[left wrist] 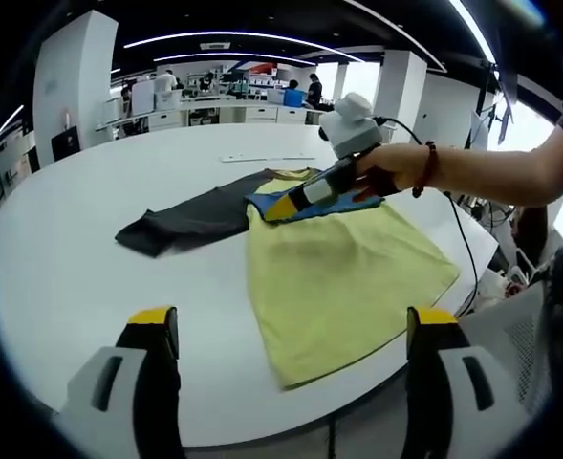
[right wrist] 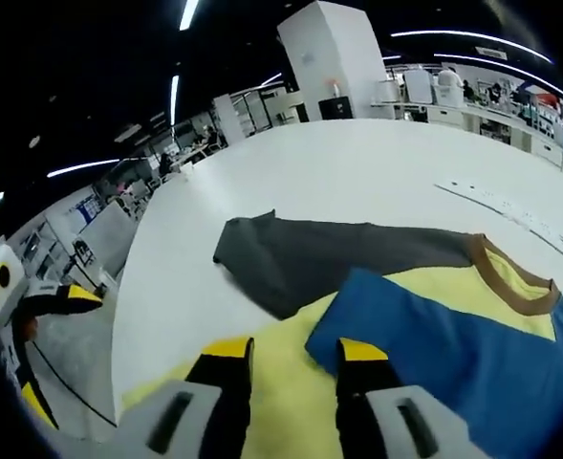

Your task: Fold the garment on the visible template until the final outline fits inside the template.

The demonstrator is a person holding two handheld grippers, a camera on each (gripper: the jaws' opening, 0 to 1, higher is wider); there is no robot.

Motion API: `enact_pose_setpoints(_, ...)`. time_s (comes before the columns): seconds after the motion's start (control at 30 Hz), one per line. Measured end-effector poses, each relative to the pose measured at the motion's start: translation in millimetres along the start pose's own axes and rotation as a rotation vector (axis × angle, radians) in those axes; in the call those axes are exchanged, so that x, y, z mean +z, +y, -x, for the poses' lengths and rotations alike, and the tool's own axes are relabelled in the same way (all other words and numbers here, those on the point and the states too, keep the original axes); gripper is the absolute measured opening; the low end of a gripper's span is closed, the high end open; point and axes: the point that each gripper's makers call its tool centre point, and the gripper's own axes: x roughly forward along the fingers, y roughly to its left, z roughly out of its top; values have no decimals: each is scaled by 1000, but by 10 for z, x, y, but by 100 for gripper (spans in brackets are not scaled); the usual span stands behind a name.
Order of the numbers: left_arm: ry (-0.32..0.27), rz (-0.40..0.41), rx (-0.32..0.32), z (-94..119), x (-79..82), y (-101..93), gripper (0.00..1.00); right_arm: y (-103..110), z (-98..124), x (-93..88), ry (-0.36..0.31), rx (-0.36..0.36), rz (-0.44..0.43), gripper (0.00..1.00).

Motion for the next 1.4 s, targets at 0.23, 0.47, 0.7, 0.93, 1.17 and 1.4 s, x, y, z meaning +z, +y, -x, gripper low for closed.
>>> enact_pose_setpoints(0.23, 0, -6, 1, -1, 20, -10, 99, -249, 192, 7, 8, -102, -39, 59)
enact_pose_setpoints(0.47, -1, -13, -6, -5, 35, -36, 99, -581, 474, -41, 15, -206, -47, 75)
enact_pose_setpoints(0.7, -2, -22, -10, -29, 63, -63, 99, -762, 728, -145, 24, -250, -66, 76)
enact_pose_setpoints(0.93, 1, -36, -19, -52, 75, -94, 99, -957, 1044, -297, 28, -286, -79, 76)
enact_pose_setpoints(1.17, -3, -40, -21, -71, 107, -107, 99, -1182, 1376, -468, 16, -333, -94, 66)
enact_pose_setpoints(1.4, -19, -40, -29, -67, 155, -147, 99, -1366, 1698, -631, -10, -366, -120, 61)
